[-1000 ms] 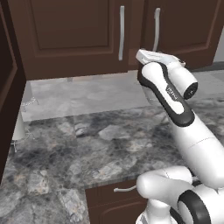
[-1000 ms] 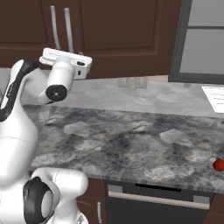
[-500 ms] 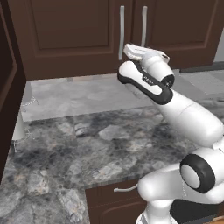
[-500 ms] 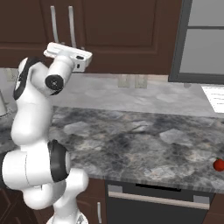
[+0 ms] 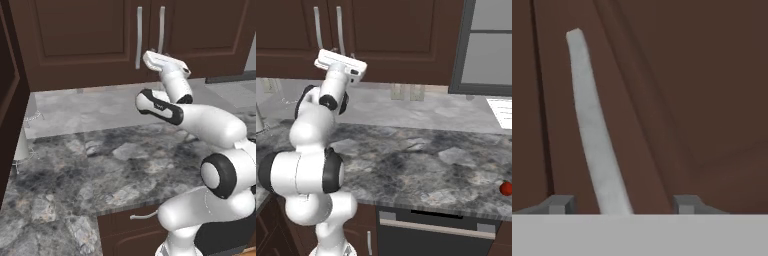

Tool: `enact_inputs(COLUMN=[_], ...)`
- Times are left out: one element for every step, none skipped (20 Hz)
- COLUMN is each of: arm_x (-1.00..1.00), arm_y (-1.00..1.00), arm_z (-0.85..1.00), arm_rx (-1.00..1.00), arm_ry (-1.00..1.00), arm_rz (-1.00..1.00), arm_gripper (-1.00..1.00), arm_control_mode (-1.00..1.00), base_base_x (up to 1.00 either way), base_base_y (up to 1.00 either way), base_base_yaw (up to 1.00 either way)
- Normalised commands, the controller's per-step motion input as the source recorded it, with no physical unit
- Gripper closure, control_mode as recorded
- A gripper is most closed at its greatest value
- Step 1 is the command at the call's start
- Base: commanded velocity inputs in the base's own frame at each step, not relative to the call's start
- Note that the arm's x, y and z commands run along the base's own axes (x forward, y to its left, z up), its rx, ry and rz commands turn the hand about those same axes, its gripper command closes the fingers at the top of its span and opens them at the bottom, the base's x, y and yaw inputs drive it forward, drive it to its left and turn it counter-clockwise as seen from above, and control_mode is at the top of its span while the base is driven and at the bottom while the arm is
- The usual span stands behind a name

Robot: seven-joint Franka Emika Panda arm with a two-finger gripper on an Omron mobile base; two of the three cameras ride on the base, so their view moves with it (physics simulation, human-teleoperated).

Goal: Open the cabinet. Pick the dish brush and place it next to the sink. Then close the cabinet.

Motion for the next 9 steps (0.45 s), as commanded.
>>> enact_inputs(arm_x=[0.47,0.48,0.41,0.33,0.21,0.05,0.0,0.0,0.0], arm_y=[-0.05,-0.09,-0.12,-0.09,-0.08,-0.02,0.0,0.0,0.0], arm_z=[0.0,0.0,0.06,0.11,0.11,0.08,0.03,0.01,0.0], arm_rx=[0.13,0.14,0.12,0.12,0.12,0.09,0.05,0.02,0.0], arm_ry=[0.0,0.0,0.02,0.02,0.02,0.02,0.02,0.03,0.01], arm_rz=[0.0,0.02,0.03,0.03,0.03,0.02,0.01,0.01,0.01], arm_gripper=[-1.0,-1.0,-1.0,-1.0,-1.0,-1.0,-1.0,-1.0,-1.0], arm_control_mode=[-1.0,-1.0,-1.0,-1.0,-1.0,-1.0,-1.0,-1.0,-1.0], base_base_x=[0.0,0.0,0.0,0.0,0.0,0.0,0.0,0.0,0.0], base_base_y=[0.0,0.0,0.0,0.0,0.0,0.0,0.0,0.0,0.0], base_base_yaw=[0.0,0.0,0.0,0.0,0.0,0.0,0.0,0.0,0.0])
